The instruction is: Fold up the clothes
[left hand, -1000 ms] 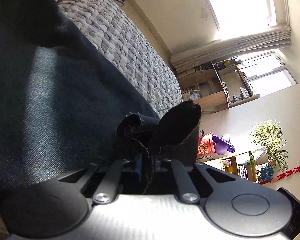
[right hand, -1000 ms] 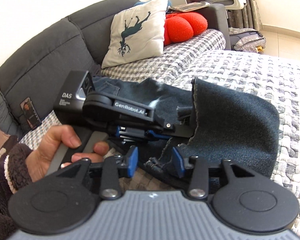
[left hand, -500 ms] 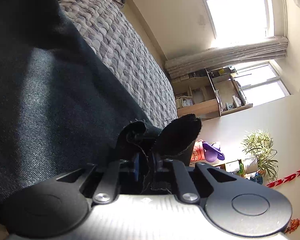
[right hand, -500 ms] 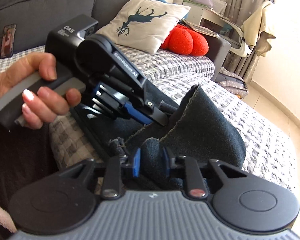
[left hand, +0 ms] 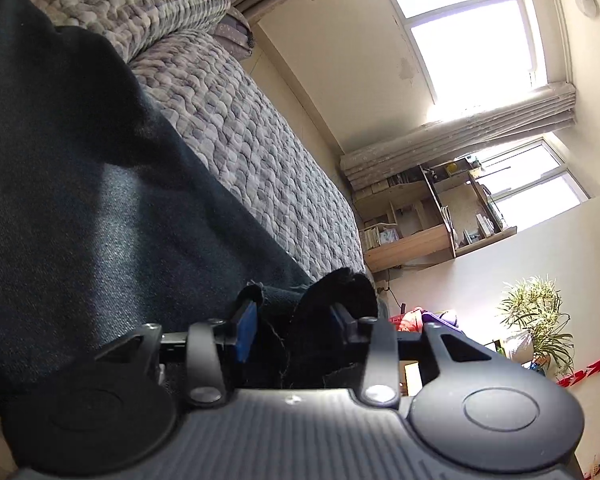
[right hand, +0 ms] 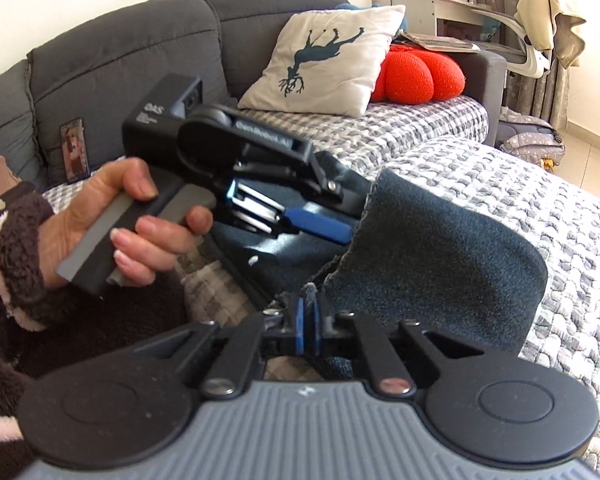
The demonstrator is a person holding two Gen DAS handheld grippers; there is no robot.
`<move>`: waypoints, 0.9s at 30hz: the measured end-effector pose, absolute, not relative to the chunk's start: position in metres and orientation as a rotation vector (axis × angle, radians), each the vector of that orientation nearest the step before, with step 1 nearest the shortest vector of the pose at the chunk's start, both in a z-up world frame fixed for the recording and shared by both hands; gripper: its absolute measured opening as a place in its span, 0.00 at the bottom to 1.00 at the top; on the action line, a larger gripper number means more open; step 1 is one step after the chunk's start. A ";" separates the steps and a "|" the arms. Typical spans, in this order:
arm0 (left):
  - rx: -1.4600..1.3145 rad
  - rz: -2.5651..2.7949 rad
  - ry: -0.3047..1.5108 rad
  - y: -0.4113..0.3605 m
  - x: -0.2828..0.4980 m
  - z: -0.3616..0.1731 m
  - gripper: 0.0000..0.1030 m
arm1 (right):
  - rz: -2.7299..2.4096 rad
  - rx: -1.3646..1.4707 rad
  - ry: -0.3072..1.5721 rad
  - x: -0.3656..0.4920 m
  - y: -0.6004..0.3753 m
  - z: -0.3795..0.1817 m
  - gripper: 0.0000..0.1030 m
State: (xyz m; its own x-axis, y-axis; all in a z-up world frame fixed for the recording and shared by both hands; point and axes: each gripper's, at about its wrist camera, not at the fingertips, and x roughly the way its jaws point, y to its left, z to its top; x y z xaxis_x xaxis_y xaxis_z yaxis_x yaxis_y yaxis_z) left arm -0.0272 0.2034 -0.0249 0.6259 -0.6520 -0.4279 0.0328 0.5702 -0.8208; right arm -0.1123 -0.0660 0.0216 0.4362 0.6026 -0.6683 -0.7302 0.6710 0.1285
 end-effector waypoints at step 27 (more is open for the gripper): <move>-0.713 -0.590 0.912 0.129 -0.054 -0.046 0.31 | 0.838 -0.172 0.742 -0.052 -0.091 0.066 0.32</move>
